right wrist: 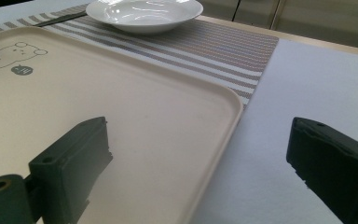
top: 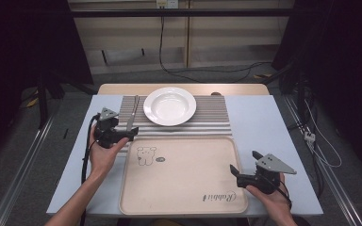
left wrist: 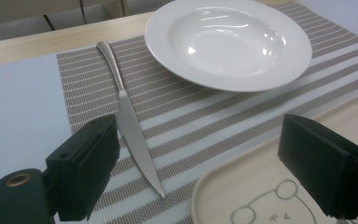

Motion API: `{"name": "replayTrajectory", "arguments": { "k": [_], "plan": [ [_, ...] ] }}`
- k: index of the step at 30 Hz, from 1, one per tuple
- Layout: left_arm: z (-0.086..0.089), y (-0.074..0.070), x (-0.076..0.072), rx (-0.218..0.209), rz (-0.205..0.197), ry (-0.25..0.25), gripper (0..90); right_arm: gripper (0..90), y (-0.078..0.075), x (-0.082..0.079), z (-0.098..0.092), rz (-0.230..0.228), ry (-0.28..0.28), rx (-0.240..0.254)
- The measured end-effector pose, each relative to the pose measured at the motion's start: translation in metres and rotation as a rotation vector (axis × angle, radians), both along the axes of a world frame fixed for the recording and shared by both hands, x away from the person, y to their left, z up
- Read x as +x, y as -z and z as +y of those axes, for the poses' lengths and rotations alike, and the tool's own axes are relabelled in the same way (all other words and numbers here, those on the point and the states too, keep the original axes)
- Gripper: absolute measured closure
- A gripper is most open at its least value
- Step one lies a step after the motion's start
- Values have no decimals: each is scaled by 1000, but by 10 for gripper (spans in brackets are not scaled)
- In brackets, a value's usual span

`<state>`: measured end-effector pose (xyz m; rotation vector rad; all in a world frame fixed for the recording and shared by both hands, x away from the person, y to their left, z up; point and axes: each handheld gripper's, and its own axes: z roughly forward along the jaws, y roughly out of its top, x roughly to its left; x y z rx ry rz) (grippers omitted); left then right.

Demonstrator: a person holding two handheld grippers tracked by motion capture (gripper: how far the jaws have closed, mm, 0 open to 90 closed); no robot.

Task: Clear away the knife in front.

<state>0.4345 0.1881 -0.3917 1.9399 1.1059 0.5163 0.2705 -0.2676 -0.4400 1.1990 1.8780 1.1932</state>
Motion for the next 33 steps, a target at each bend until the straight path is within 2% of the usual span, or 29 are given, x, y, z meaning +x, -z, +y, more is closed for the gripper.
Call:
{"name": "replayTrajectory", "arguments": {
  "k": [2, 6, 8, 16, 18, 20, 24, 26, 29, 32, 33],
  "plan": [
    [-4, -2, 8, 30, 2, -3, 123, 62, 0, 0, 0, 0, -2, 4],
    [-9, -2, 24, 48, 11, -10, 125, 62, 0, 1, 0, 1, -7, 7],
    [-10, -1, 31, 44, 13, -19, 126, 62, 0, 2, 0, 1, -8, 7],
    [-12, -3, 61, 86, 58, -36, 131, 53, 2, 4, 2, 7, -19, 0],
    [-12, -4, 69, 82, 59, -47, 127, 53, 2, 4, 3, 6, -21, -3],
    [-12, -5, 76, 103, 64, -52, 126, 48, 2, 5, 3, 8, -25, 6],
    [-14, 0, 91, 138, 67, -46, 111, 45, 2, 6, 2, 13, -27, 20],
    [-15, 3, 99, 131, 77, -56, 99, 45, 2, 6, 2, 14, -30, 23],
    [-16, 8, 111, 131, 91, -74, 127, 42, 3, 8, 2, 22, -34, 29],
    [-20, 13, 126, 182, 110, -75, 153, 42, 3, 9, 3, 32, -36, 29],
    [-20, 13, 130, 187, 111, -82, 166, 43, 4, 10, 3, 34, -39, 25]
  ]
}}
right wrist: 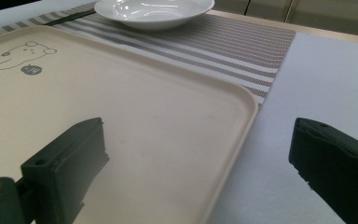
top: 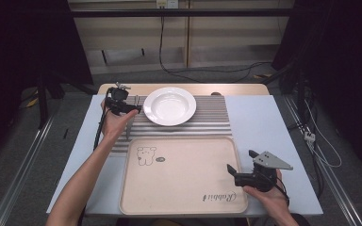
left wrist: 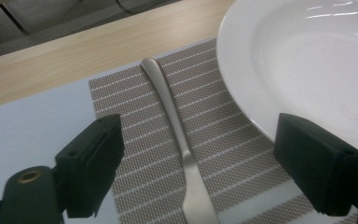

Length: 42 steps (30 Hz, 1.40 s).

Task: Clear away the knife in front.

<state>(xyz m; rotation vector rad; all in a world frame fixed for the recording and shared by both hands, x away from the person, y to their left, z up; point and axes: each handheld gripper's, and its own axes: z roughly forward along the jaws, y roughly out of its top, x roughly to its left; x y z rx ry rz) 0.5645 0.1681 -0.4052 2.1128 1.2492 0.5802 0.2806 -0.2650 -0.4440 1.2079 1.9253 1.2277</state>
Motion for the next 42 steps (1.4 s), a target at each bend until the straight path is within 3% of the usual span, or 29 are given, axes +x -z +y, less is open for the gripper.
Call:
{"name": "replayTrajectory", "arguments": {
  "k": [2, 7, 12, 14, 15, 17, 20, 22, 25, 29, 32, 33, 34, 39, 42],
  "plan": [
    [1, 3, 7, -1, -13, -18, 182, 44, 0, 1, 0, 7, 8, 1],
    [5, 15, 22, -7, 2, -43, 216, 44, 0, 0, -1, 7, 4, 1],
    [6, 28, 28, -22, 53, -58, 237, 44, 0, 0, 0, 7, 0, -3],
    [6, 31, 29, -6, 61, -64, 281, 45, 0, 0, 0, 8, 1, -4],
    [6, 32, 30, 3, 57, -60, 351, 45, 1, 0, 1, 8, -2, -7],
    [6, 33, 31, 8, 60, -71, 372, 45, 1, 0, 1, 8, -4, -10],
    [7, 36, 33, 1, 93, -76, 489, 46, 1, 0, 1, 8, -1, -17],
    [7, 36, 33, 9, 90, -76, 505, 46, 1, -1, 1, 10, 0, -17],
    [7, 37, 36, -29, 112, -77, 556, 46, 1, -1, 2, 12, -3, -19],
    [2, 39, 38, -14, 126, -64, 569, 46, 1, 0, 3, 15, -9, -26],
    [-2, 39, 39, 2, 146, -50, 630, 46, 1, 0, 3, 15, -10, -26],
    [-4, 39, 39, 2, 146, -48, 716, 46, 1, 0, 2, 14, -11, -25],
    [-4, 39, 39, 7, 147, -38, 744, 46, 1, 0, 2, 13, -13, -24],
    [-1, 39, 40, -37, 176, -71, 775, 46, 2, 0, 3, 14, -18, -26],
    [-2, 36, 40, -10, 200, -62, 790, 46, 1, 0, 3, 13, -18, -27]
  ]
}}
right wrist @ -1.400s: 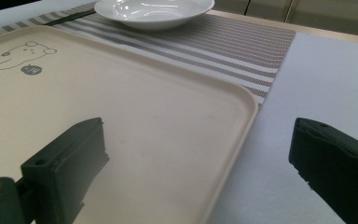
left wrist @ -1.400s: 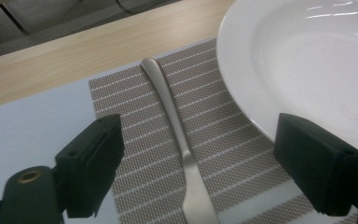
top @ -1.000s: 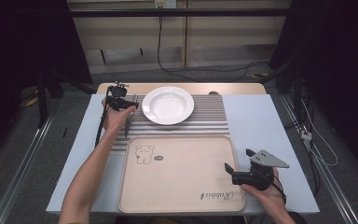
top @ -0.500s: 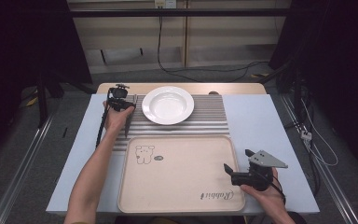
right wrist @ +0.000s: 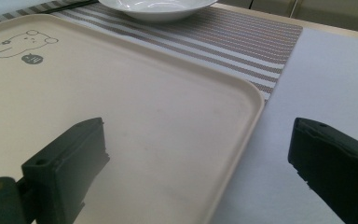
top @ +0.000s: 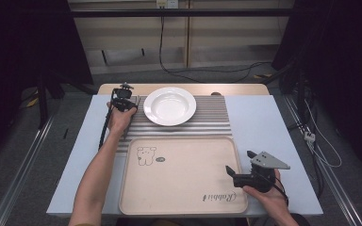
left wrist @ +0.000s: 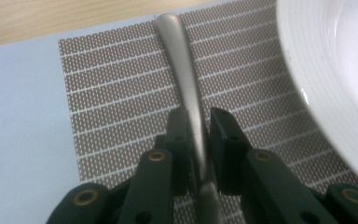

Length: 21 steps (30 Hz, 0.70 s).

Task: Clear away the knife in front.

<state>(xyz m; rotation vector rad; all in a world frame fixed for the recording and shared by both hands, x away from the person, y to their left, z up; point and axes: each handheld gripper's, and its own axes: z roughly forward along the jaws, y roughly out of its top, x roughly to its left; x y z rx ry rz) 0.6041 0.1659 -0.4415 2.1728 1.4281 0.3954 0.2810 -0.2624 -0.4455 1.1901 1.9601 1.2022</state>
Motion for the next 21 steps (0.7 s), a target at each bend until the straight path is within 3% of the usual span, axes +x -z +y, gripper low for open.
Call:
{"name": "replayTrajectory", "arguments": {
  "k": [2, 15, 21],
  "plan": [
    [0, -1, -1, 10, 13, 16, 798, 46, 0, 0, 0, 1, 0, 0],
    [-1, -4, -2, 28, 63, -1, 790, 45, 0, 0, 2, 3, -11, -7],
    [-2, -4, 1, 27, 66, -7, 785, 45, 0, -1, 2, 5, -12, -9]
  ]
}}
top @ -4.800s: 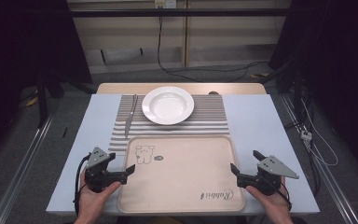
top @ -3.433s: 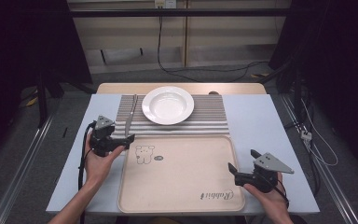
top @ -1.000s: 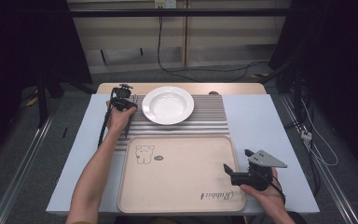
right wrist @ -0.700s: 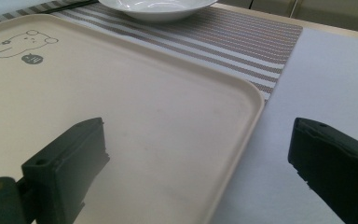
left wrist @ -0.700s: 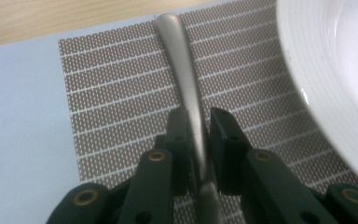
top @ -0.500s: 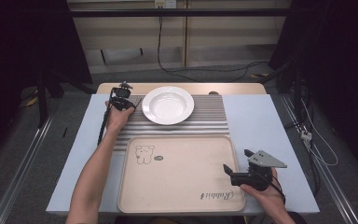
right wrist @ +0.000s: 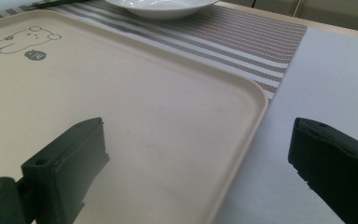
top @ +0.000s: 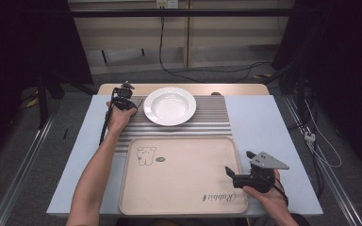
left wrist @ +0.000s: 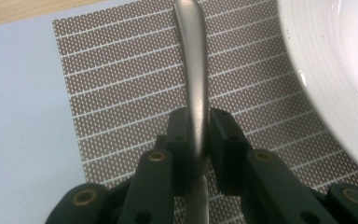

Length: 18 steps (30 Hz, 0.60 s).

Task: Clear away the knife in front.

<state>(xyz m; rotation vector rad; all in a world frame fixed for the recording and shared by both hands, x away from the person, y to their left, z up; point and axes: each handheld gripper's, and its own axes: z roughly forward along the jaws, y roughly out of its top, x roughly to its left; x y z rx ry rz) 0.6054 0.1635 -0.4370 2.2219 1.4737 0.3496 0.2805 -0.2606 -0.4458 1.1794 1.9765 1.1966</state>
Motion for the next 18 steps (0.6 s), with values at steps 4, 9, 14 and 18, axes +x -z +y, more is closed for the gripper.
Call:
{"name": "replayTrajectory", "arguments": {
  "k": [4, 9, 14, 18],
  "plan": [
    [0, -1, 2, 5, 11, 7, 787, 45, 0, 1, 1, 4, -4, -3],
    [1, 0, 4, -8, 5, 3, 786, 45, 0, 1, 1, 3, -6, -3],
    [-1, -1, 6, 9, 24, 17, 797, 45, 0, 0, 1, 3, -8, 0],
    [-1, -3, 7, 25, 32, 42, 799, 45, 0, 0, 0, 4, -5, 0]
  ]
}}
